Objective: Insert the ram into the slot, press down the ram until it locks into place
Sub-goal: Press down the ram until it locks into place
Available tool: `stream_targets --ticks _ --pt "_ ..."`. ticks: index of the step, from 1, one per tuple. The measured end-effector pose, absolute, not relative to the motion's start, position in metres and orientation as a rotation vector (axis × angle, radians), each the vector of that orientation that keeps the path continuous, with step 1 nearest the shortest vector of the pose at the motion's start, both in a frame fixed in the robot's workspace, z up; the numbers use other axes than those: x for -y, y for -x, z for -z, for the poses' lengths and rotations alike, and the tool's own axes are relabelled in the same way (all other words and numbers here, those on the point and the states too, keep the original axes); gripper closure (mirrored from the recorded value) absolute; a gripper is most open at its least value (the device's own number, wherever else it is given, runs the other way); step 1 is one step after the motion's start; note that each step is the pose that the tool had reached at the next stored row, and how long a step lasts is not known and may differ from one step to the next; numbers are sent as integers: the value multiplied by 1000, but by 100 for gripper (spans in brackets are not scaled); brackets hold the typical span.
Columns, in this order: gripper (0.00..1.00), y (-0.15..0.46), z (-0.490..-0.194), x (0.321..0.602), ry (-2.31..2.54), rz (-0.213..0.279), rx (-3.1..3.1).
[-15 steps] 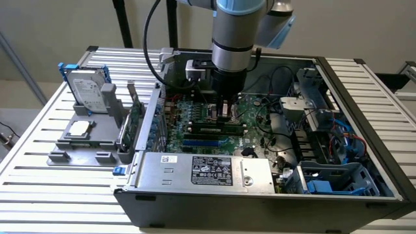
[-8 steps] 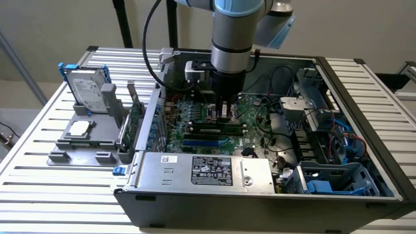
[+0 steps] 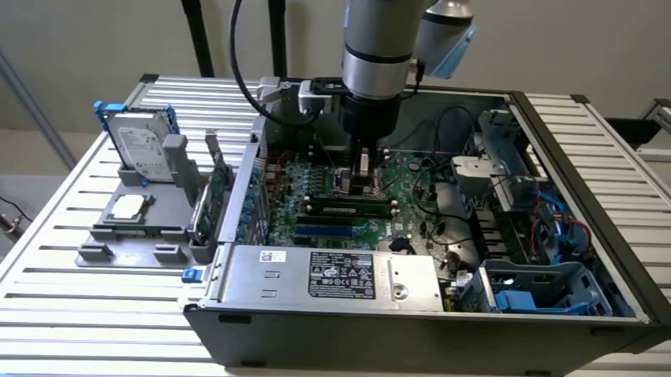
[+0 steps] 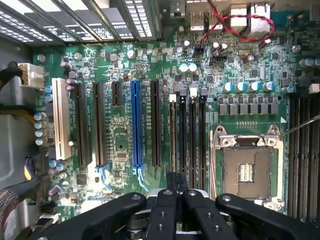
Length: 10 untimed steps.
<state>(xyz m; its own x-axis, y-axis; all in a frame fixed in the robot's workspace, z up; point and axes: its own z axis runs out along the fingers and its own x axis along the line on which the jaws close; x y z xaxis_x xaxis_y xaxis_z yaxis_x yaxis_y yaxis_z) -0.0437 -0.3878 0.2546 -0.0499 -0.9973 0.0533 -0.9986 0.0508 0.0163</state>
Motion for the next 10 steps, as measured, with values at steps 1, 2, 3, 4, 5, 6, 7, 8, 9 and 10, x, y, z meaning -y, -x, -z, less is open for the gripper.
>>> stream_targets --ticks 1,2,3,4,5,6,7,8,9,10 --pt "89 43 -255 388 -2130 -38 2240" --pt "89 43 -255 388 -2130 -38 2241" --pt "89 43 -255 388 -2130 -38 2240" --pt "89 43 -255 388 -2130 -38 2241" --pt "89 43 -255 388 -2130 -38 2240" --pt "89 43 -255 388 -2130 -38 2240" --pt "89 43 -255 388 -2130 -38 2240" --pt "89 43 -255 388 -2130 -38 2240" --pt "89 43 -255 388 -2130 -38 2240" --pt "89 43 -255 388 -2130 -38 2240"
